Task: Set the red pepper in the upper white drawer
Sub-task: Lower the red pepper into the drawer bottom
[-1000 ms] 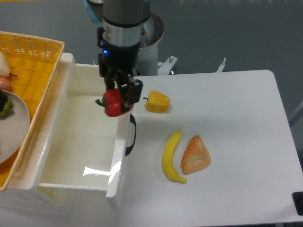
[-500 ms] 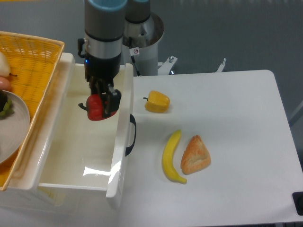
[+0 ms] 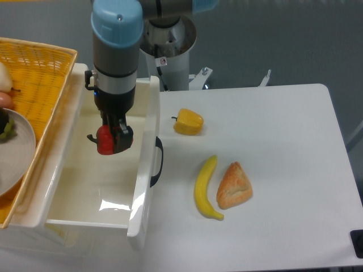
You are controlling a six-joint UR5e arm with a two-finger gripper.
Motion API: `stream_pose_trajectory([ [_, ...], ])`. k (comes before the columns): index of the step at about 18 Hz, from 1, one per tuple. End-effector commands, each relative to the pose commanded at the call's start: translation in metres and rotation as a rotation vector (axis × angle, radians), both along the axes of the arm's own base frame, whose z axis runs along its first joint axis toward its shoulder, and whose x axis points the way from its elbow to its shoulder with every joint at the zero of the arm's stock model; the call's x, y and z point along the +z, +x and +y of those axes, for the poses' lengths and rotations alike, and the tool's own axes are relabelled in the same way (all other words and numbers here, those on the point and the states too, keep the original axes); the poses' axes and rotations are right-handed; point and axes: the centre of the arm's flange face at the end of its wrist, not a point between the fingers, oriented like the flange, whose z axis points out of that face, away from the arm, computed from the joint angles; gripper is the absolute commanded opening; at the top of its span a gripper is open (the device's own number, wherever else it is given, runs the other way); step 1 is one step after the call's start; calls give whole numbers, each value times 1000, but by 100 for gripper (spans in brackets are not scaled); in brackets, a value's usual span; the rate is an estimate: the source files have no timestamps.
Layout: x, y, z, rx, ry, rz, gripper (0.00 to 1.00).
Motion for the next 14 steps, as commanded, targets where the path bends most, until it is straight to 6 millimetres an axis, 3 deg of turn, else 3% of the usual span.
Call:
stream_pose_trajectory([
  [14, -40, 8, 22, -33, -42, -26, 34],
])
